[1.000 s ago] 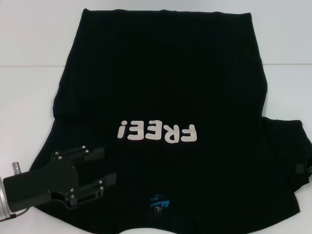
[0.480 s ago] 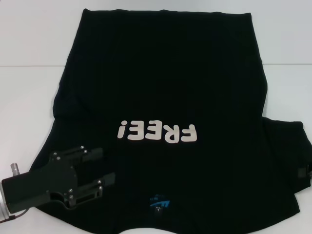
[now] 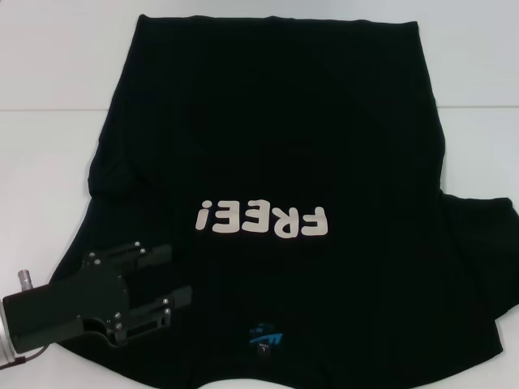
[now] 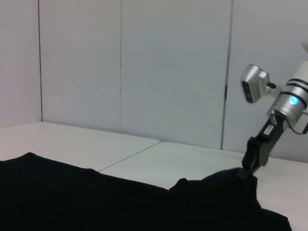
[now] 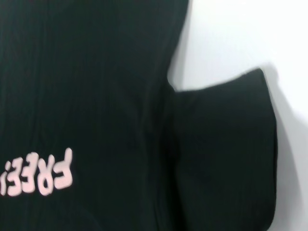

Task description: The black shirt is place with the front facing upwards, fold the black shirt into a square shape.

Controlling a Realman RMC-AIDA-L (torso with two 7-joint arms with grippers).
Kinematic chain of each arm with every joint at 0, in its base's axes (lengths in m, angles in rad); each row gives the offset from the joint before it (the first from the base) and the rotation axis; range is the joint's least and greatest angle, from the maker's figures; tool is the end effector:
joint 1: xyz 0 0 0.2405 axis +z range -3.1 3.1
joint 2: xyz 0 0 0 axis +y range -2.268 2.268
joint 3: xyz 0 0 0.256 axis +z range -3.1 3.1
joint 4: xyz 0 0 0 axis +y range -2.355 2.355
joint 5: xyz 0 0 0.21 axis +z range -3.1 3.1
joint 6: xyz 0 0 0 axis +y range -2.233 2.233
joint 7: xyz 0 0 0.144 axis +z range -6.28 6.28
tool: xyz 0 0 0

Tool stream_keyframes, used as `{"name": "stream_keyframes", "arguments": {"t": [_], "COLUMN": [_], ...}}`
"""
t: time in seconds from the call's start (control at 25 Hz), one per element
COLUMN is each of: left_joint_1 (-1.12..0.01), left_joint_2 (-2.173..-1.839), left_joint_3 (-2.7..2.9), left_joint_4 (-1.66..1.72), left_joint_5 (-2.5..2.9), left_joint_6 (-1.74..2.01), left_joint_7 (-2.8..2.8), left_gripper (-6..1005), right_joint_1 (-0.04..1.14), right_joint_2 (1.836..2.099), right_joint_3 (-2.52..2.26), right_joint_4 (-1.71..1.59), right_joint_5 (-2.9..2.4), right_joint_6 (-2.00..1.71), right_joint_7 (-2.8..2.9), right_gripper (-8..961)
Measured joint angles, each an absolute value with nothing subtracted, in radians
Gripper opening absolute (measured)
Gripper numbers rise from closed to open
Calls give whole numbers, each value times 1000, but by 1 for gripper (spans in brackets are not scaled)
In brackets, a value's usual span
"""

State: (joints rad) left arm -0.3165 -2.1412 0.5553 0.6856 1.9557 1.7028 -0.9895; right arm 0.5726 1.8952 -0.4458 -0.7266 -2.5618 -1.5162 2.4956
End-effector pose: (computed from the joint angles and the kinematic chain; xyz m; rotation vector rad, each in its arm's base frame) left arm -0.3010 0.2610 0.0022 -2.5779 -0.3490 -0.8083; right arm 0.3502 0.3384 0.0962 -1.9263 1.9751 0.2468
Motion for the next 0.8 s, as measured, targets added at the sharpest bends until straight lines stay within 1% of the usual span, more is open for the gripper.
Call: {"name": "stream_keyframes", "arguments": {"t": [0.12,0.4,0.6,0.8], "left_joint_1": [-317,-320,-321,-320], "left_joint_2": [-2141,-2140,-2139,-2139], "left_joint_3": [555,555,554,554], "left_joint_4": [686,686,686,686], "left_joint_5": [1956,1956,1956,1956], "left_joint_6": [1703,1702,1700,1700], "left_joint_7": [-989,-991,-991,-991], "left_gripper": [640,640,640,640], "right_joint_1": [571,591,634,680], "right_joint_2": [1892,1892,1908,1943], "right_joint_3": [-442,-450,-482,-573], "right_joint_4": [-758,-803,-797,-791], "right_joint_5": [-2537,-2468,-2461,-2464], "right_joint_6": [-1533,-1555,-1580,-1576], "right_joint_7": [2494,2488,2479,2485], "right_gripper": [40,42,54,66]}}
